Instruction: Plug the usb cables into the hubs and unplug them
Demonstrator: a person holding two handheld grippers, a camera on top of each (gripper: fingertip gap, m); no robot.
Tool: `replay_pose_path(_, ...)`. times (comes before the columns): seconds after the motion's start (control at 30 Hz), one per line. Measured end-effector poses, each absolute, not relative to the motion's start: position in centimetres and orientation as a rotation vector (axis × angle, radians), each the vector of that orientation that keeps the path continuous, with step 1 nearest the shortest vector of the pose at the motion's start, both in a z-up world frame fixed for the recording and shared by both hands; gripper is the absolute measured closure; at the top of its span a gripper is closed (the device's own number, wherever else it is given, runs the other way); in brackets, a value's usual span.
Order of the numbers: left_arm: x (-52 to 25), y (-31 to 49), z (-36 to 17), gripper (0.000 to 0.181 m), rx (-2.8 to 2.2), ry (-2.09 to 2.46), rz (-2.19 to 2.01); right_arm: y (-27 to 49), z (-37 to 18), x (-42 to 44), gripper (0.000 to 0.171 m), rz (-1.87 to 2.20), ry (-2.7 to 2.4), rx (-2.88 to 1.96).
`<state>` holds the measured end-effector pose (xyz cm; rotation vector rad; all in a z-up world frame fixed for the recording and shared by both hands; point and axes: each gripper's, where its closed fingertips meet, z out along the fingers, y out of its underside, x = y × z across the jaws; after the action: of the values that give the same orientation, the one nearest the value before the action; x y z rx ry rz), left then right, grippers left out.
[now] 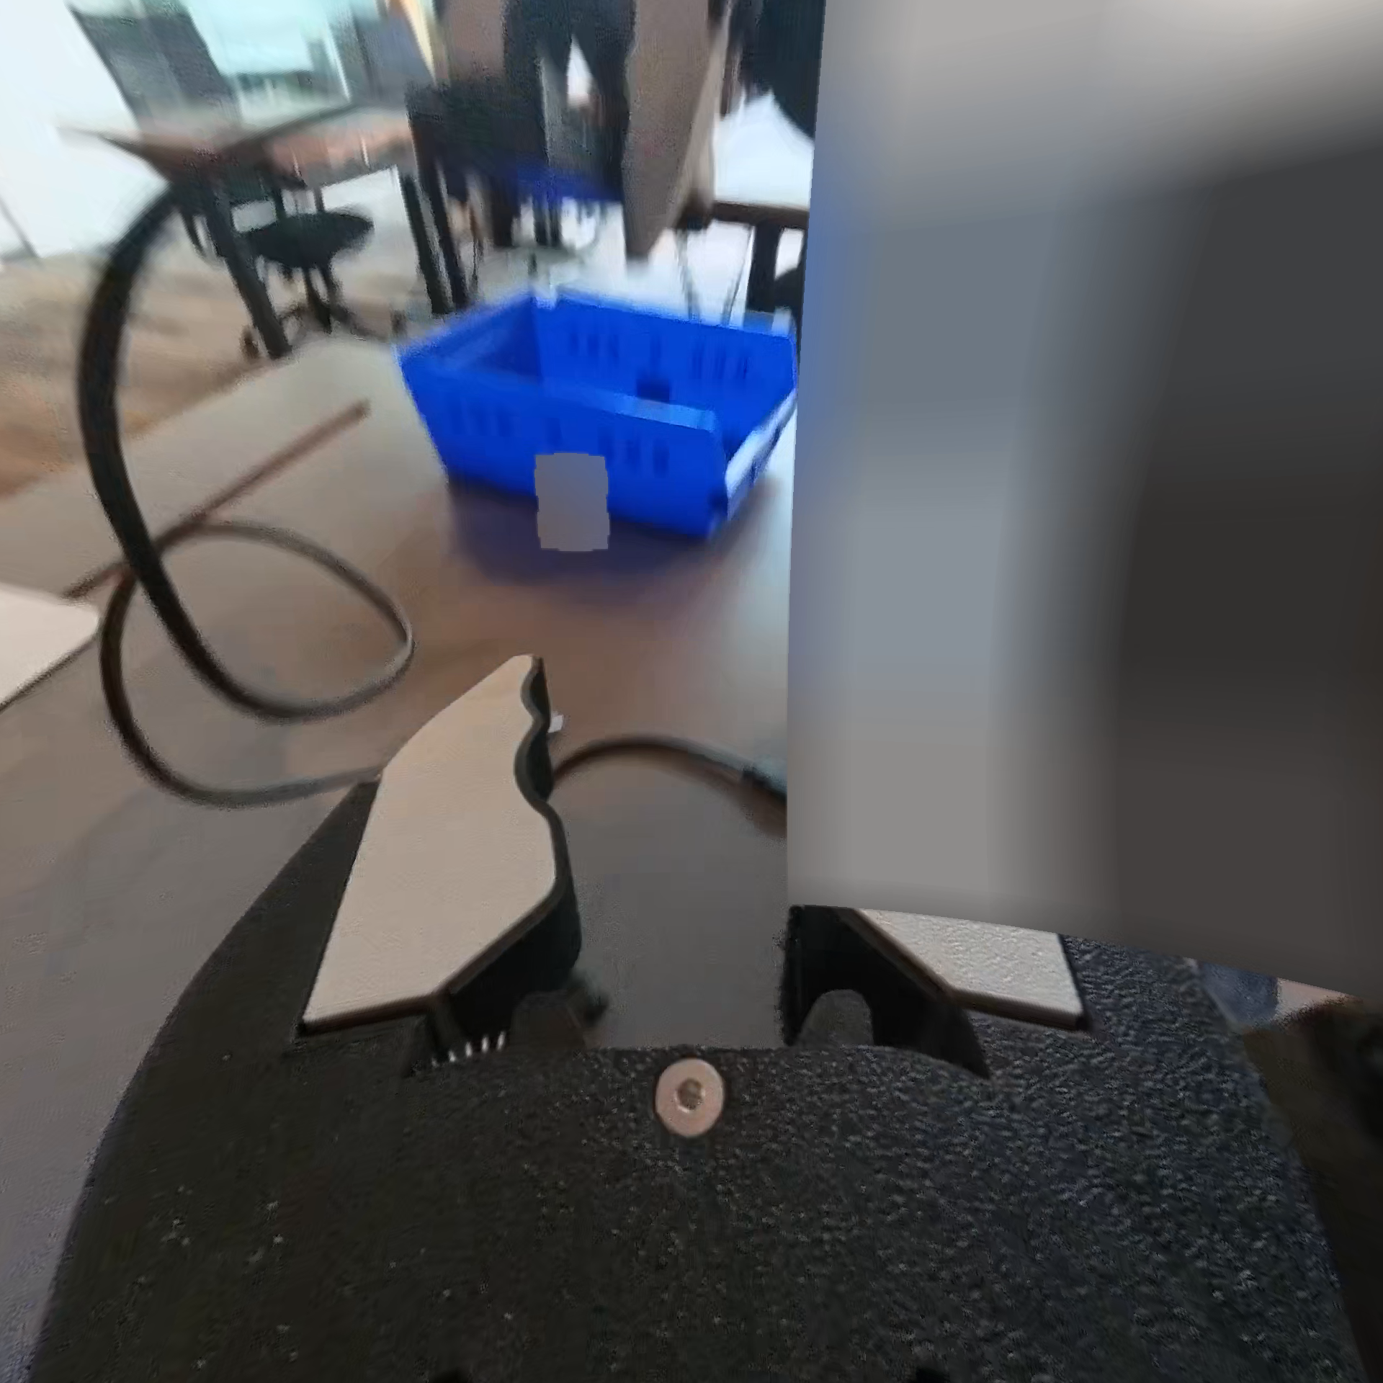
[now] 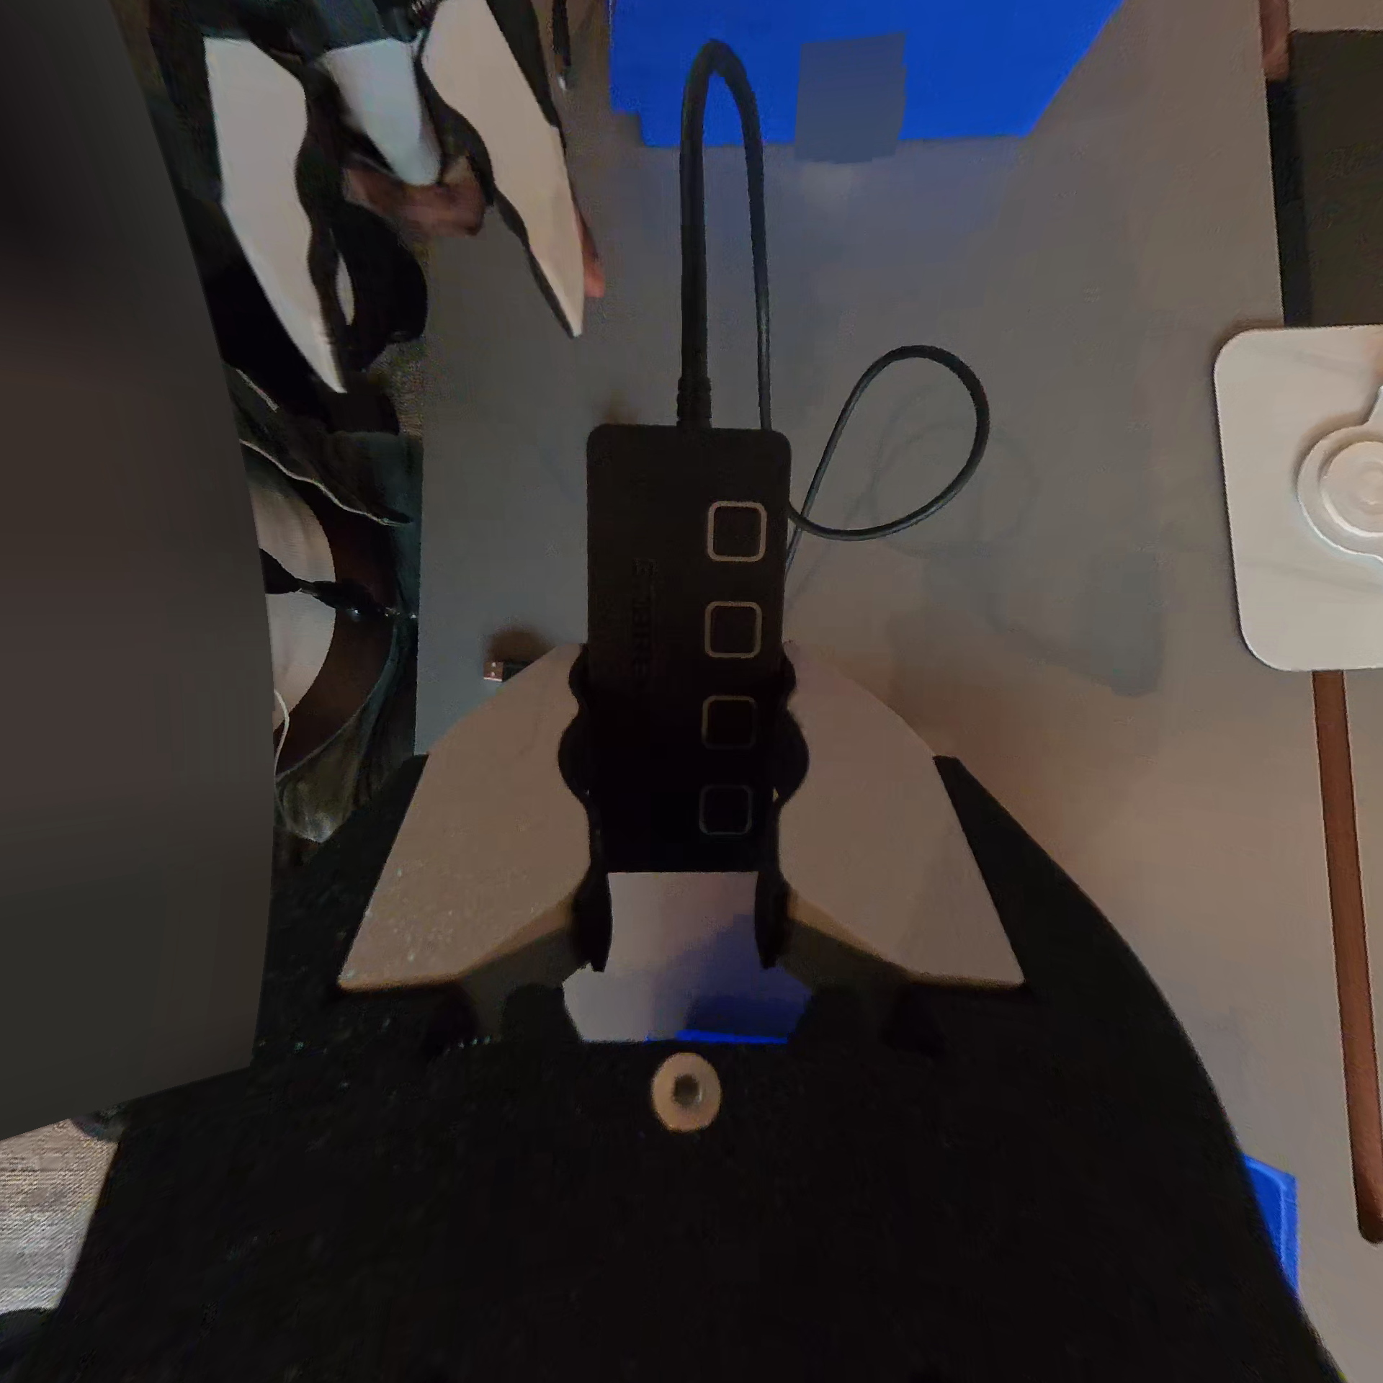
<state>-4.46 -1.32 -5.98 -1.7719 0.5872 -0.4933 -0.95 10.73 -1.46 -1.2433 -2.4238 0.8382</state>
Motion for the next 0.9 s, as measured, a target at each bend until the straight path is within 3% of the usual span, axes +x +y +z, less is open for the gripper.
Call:
replay_pose_path(0.2, -4.8, 3.8, -1.6, 0.090, -1.560, 0.377, -0.558, 8.5, -1.1, -2.4, 0.128, 0.884, -2.454, -1.157)
replay_pose_path(0.5, -5.0, 5.6, 2.0, 0.106, -1.364, 0.335, -0.609, 5.7, -1.7, -4.4, 0.128, 0.954, -2.510, -1.067)
replay_pose_path(0.63, -5.3, 4.9, 2.5, 0.129, -1.301, 0.354, -0.599, 5.2, -2.0, -4.9, 0.128, 0.977, -2.533, -1.048)
replay_pose_path(0.9, -5.7, 4.4, 1.3, 0.132, -1.362, 0.380, -0.675, 4.8, -2.7, -5.2, 0.128, 0.966, -2.584, -1.032)
